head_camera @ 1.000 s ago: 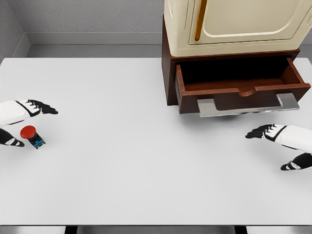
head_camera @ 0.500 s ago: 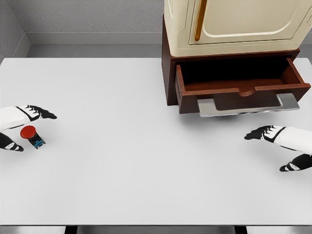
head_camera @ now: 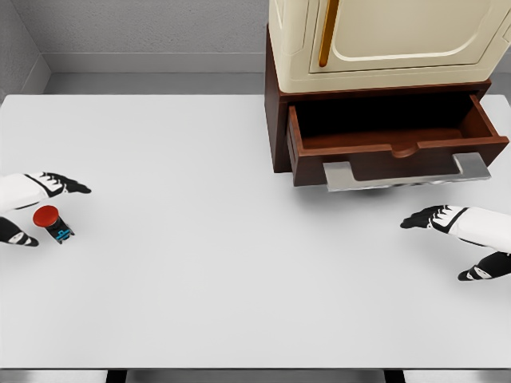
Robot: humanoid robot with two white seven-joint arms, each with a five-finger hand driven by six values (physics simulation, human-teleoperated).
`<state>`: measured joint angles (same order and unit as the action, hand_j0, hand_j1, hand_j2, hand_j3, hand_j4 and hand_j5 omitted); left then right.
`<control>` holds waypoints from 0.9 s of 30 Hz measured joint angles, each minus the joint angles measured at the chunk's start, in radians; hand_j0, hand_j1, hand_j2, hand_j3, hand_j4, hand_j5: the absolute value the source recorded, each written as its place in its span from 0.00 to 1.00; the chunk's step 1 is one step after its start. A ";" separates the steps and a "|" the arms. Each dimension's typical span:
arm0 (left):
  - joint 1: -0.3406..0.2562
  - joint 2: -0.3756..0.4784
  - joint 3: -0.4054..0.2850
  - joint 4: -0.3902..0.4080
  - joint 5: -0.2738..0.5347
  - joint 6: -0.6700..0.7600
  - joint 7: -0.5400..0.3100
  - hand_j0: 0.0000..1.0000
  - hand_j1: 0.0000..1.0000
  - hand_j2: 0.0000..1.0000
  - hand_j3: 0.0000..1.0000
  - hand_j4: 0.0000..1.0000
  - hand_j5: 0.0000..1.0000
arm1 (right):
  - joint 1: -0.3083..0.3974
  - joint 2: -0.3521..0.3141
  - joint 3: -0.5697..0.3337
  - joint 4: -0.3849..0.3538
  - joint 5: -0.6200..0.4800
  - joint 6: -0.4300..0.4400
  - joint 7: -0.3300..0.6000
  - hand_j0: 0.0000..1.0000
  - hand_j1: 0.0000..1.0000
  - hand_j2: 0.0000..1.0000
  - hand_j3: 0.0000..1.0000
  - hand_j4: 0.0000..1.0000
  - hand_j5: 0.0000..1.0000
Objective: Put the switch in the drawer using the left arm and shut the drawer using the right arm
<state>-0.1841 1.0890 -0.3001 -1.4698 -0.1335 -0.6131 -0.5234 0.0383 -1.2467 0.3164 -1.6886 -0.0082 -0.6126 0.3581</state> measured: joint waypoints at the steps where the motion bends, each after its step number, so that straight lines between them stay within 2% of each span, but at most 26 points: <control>1: 0.000 -0.002 -0.004 0.001 -0.001 0.000 0.000 0.88 0.88 0.88 0.88 0.88 0.88 | 0.000 0.000 0.000 0.000 0.000 0.000 0.000 1.00 1.00 1.00 1.00 1.00 1.00; 11: -0.009 -0.004 -0.025 0.023 -0.004 0.000 0.000 0.88 0.88 0.88 0.88 0.88 0.88 | 0.000 0.000 0.000 0.000 0.000 0.000 -0.002 1.00 1.00 1.00 1.00 1.00 1.00; 17: -0.017 -0.005 -0.047 0.035 -0.003 0.000 0.001 0.61 0.61 0.61 0.61 0.61 0.61 | 0.003 0.000 0.000 0.000 0.000 0.000 -0.002 1.00 1.00 1.00 1.00 1.00 1.00; 22: -0.017 -0.004 -0.052 0.063 -0.002 0.000 0.002 0.57 0.57 0.57 0.57 0.57 0.57 | 0.003 -0.001 0.000 0.000 0.000 0.000 -0.002 1.00 1.00 1.00 1.00 1.00 1.00; 27: -0.017 -0.003 -0.052 0.077 0.006 0.001 0.002 0.44 0.44 0.44 0.44 0.44 0.44 | 0.000 -0.001 0.000 0.000 0.000 0.000 -0.003 1.00 1.00 1.00 1.00 1.00 1.00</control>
<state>-0.2010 1.0859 -0.3525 -1.3924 -0.1274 -0.6121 -0.5212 0.0383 -1.2481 0.3163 -1.6886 -0.0084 -0.6125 0.3553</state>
